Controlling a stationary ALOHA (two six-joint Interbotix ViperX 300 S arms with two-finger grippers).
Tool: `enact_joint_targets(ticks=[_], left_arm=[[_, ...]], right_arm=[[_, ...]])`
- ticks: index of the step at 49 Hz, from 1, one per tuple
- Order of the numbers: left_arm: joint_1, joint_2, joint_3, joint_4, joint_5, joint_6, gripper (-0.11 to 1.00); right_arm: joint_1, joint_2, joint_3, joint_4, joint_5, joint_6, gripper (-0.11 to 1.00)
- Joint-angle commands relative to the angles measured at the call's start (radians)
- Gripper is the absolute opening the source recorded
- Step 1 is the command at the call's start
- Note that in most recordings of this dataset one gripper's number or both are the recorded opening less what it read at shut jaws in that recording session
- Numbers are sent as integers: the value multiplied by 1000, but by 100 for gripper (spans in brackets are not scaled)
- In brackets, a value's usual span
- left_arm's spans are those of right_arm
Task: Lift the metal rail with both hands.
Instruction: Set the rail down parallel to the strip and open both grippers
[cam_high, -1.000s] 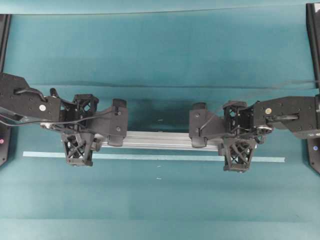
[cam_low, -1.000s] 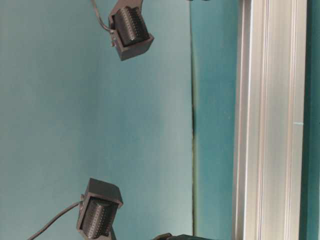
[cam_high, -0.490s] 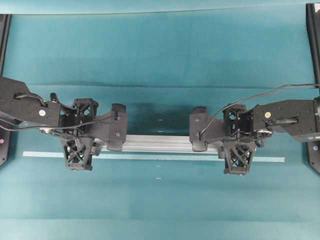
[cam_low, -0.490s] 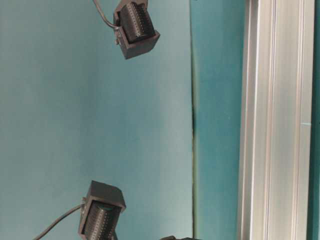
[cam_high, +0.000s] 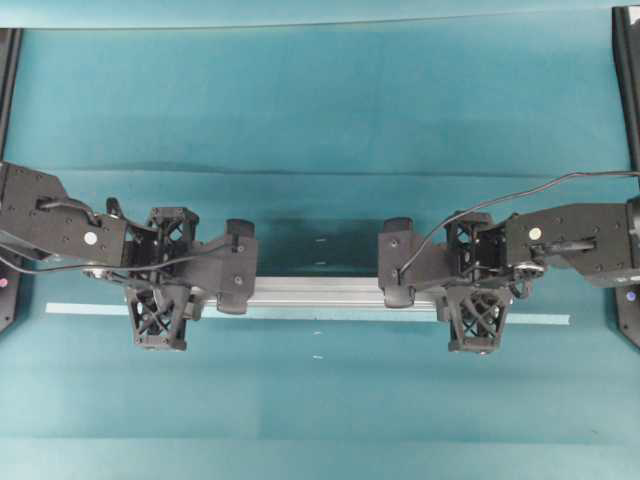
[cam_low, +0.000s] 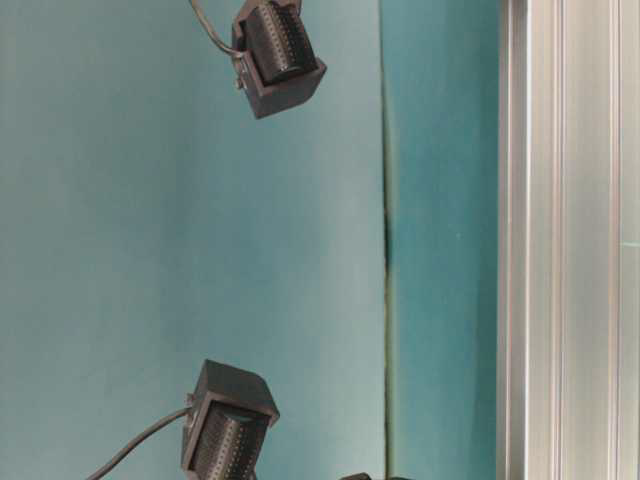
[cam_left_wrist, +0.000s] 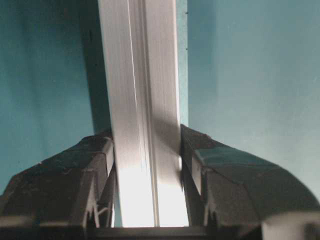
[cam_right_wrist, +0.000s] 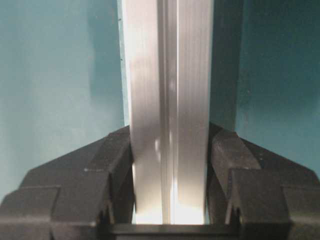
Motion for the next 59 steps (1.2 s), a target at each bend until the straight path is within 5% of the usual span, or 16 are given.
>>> enact_joint_targets(ticks=[1, 55, 59], left_arm=[[-5, -3, -5, 3, -8, 8, 30], [8, 3, -2, 5, -35, 11, 30], [8, 3, -2, 3, -32, 11, 46]], right_arm=[[2, -2, -6, 3, -6, 2, 38], [3, 9, -5, 31, -17, 11, 38], [2, 9, -8, 41, -11, 11, 51]])
